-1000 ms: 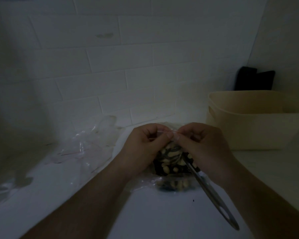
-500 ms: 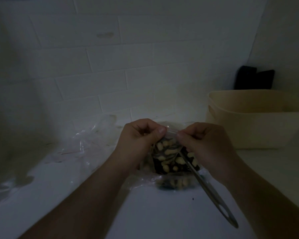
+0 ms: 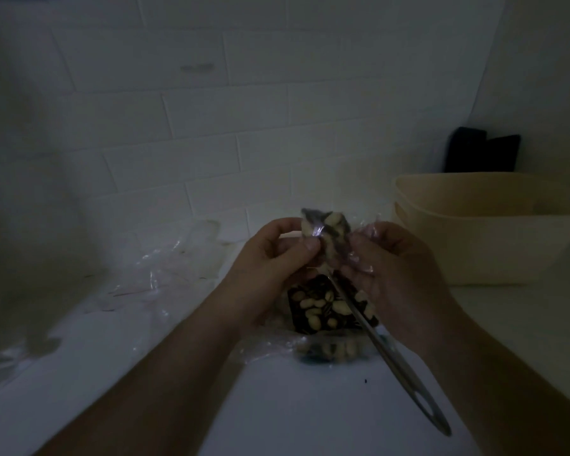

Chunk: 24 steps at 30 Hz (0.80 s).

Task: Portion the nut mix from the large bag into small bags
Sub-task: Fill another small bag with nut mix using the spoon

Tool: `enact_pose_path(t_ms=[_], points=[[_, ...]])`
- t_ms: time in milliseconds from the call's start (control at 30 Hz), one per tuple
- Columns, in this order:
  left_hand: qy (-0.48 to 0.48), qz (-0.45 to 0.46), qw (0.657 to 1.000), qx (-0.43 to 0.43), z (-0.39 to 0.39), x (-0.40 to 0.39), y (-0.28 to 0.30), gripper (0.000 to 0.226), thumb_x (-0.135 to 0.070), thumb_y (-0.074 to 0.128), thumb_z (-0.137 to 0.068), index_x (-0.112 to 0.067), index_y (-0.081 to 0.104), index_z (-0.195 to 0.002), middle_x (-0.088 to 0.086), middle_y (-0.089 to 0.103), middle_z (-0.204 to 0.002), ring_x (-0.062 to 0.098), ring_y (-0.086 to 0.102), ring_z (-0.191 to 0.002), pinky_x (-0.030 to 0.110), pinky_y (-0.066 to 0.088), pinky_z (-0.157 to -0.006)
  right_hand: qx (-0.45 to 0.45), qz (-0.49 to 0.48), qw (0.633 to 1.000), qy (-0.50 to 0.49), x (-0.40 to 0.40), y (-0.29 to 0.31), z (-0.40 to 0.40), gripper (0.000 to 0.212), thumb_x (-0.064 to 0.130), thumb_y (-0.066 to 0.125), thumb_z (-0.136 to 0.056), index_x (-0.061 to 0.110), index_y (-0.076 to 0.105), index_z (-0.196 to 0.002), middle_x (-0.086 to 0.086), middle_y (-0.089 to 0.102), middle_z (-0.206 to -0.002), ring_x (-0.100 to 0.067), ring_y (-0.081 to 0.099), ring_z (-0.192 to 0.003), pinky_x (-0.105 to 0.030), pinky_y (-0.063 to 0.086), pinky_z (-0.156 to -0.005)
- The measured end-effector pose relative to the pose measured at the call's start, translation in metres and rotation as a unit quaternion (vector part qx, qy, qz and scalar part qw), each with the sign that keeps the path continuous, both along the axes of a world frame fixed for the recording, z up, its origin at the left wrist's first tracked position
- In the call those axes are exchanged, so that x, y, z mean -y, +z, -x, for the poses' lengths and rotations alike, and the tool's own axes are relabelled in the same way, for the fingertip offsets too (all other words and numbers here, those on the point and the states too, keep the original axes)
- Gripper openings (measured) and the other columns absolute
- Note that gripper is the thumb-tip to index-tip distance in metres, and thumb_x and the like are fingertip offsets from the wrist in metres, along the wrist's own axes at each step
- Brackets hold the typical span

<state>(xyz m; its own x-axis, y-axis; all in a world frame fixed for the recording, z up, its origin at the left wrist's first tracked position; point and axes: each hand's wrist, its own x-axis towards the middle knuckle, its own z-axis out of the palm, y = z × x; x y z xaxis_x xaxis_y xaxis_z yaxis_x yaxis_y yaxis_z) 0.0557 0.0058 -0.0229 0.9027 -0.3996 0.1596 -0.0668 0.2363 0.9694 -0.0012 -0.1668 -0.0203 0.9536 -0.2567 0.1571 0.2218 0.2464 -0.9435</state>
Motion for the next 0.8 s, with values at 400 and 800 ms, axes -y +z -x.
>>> enact_pose_path(t_ms=[400,800], points=[[0.021,0.083,0.995,0.045,-0.006,0.0,-0.002,0.031,-0.002,0.072,-0.078,-0.003,0.068,-0.109,0.02,0.069,-0.095,0.032,0.067,-0.089,0.045,0.054,-0.091,-0.008,0.123,0.991,0.044,-0.006,-0.006,0.001,0.019,0.026,0.077,-0.092,0.029,0.076,-0.111,0.001,0.079,-0.107,-0.019,0.076,-0.101,-0.044,0.06,-0.091],[0.015,0.002,1.0,0.013,0.002,0.004,-0.005,0.042,-0.03,0.07,-0.088,0.001,0.074,-0.115,0.027,0.075,-0.111,0.041,0.073,-0.104,0.056,0.057,-0.098,0.004,0.176,0.984,0.002,-0.008,-0.007,-0.001,0.01,0.025,0.07,-0.097,0.022,0.078,-0.103,0.001,0.08,-0.096,-0.019,0.078,-0.091,-0.05,0.06,-0.091]])
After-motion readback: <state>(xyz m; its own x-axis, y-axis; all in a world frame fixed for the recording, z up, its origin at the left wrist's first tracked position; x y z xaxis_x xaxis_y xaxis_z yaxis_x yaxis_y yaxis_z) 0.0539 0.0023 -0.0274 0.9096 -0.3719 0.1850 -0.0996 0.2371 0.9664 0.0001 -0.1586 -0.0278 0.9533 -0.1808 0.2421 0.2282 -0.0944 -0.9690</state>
